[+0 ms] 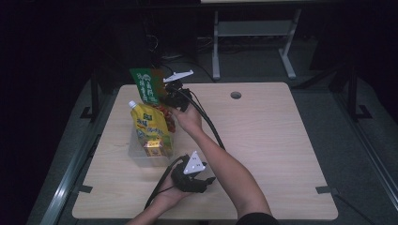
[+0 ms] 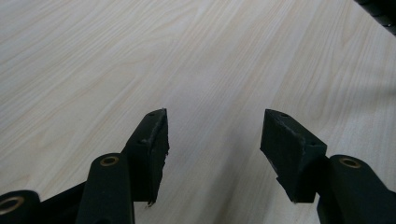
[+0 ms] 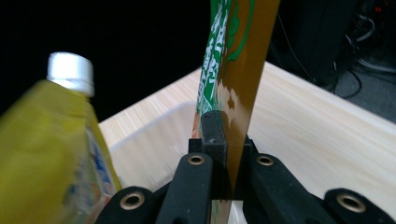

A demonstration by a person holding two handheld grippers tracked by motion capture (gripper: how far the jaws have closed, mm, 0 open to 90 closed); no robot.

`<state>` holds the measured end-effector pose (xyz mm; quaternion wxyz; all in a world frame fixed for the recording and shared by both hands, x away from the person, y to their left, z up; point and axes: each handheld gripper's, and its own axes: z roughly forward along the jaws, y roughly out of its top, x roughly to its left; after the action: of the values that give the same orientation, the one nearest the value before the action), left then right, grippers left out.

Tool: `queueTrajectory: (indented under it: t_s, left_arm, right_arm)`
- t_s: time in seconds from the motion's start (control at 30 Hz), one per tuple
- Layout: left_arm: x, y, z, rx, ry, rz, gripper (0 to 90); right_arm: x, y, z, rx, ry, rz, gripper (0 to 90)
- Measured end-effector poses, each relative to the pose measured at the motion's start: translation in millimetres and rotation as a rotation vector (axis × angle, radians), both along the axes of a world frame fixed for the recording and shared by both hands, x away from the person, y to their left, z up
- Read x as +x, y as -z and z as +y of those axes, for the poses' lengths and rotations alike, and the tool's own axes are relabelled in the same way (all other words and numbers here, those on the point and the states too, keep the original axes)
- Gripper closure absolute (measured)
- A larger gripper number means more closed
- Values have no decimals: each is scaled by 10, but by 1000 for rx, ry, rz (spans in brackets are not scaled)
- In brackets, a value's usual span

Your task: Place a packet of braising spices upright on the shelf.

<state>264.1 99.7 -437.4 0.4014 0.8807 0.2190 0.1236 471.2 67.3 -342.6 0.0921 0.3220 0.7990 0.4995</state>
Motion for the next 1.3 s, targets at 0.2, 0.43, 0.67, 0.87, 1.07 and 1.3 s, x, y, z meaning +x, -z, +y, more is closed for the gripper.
queueTrajectory:
  t_s: [0.2,0.43,0.67,0.87,1.07,1.3]
  left_arm:
    - [-11,1,-4,3,6,1,410]
    - [-7,12,-16,2,6,3,409]
    - [-13,15,-21,5,6,3,410]
    - [-11,10,-9,-5,0,3,410]
    - [4,13,-3,-7,-3,5,408]
    - [2,7,2,4,-6,-2,393]
  right_arm:
    - [-51,-57,95,-57,-38,-46,896]
    - [-48,113,84,-2,-29,-14,897]
    - [-54,199,104,10,-31,-7,897]
    - [-37,323,0,16,-12,9,895]
    - [-8,348,-70,-3,-16,33,882]
    - [8,295,-163,-33,-11,58,763]
